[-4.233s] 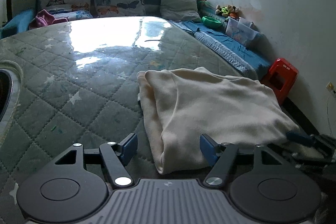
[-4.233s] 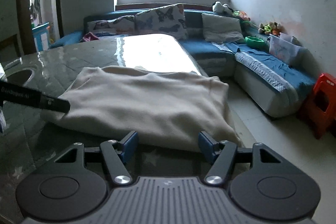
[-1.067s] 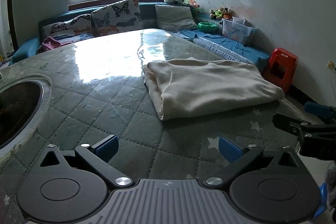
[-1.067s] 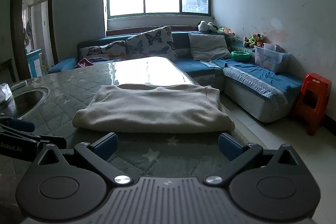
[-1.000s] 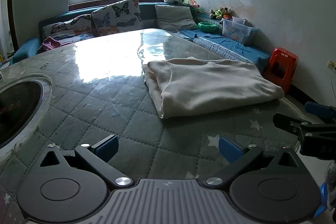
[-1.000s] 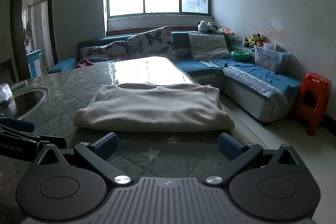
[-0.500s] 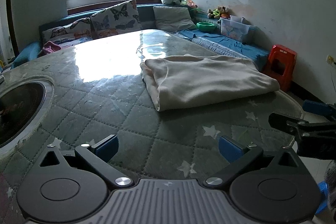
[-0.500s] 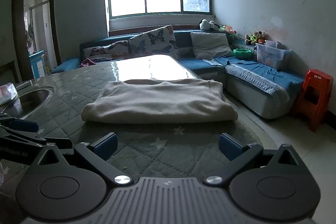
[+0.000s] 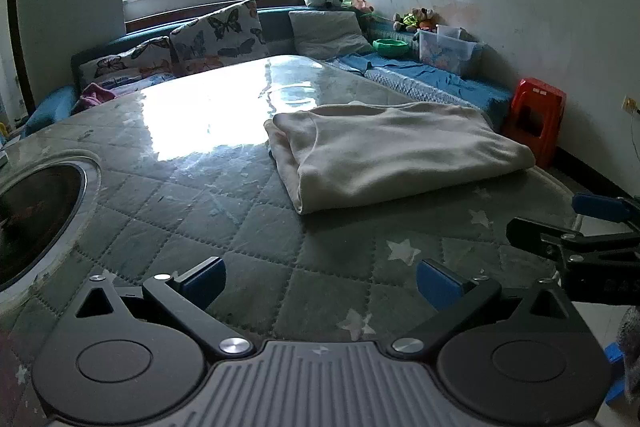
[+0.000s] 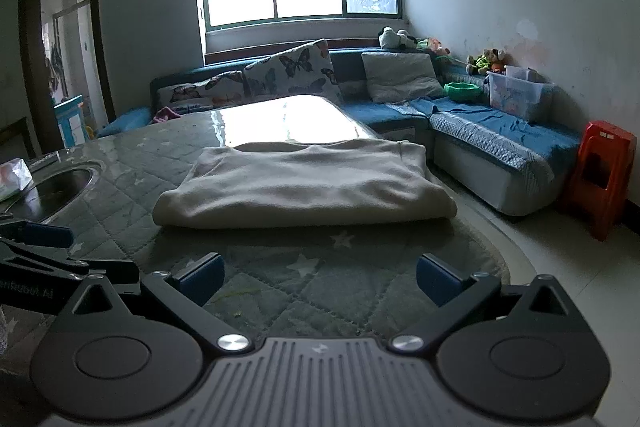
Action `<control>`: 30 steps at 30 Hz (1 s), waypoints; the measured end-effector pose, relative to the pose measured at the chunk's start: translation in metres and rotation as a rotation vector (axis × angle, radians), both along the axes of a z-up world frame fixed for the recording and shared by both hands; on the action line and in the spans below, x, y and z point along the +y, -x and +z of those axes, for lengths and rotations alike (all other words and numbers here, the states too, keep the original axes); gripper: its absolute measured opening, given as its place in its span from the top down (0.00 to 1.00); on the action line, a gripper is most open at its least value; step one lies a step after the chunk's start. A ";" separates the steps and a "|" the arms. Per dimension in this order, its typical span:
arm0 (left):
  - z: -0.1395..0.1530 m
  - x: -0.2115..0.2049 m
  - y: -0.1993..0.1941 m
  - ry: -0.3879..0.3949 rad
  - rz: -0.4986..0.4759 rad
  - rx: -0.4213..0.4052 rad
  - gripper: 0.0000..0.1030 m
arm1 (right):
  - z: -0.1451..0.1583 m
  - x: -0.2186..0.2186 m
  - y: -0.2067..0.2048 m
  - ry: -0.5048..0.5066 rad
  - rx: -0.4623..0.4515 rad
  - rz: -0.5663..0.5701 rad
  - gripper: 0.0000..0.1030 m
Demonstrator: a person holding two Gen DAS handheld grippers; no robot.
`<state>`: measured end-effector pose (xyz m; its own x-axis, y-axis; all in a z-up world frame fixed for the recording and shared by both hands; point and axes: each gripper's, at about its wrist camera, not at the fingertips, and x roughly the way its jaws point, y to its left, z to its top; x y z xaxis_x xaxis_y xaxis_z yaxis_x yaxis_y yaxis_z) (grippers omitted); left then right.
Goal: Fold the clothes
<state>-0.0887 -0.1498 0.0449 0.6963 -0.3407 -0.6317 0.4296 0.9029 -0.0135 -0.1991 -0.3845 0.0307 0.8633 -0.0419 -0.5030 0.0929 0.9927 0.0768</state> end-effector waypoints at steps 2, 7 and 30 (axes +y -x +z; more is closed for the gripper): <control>0.000 -0.001 -0.003 -0.003 -0.001 0.004 0.00 | 0.000 0.000 -0.003 0.000 0.006 0.001 0.00; 0.003 -0.003 -0.013 -0.007 -0.005 0.008 0.00 | 0.000 -0.001 -0.014 -0.010 0.017 0.004 0.00; 0.007 -0.007 -0.058 -0.023 0.000 0.023 0.00 | -0.007 -0.001 -0.062 -0.030 0.081 0.013 0.00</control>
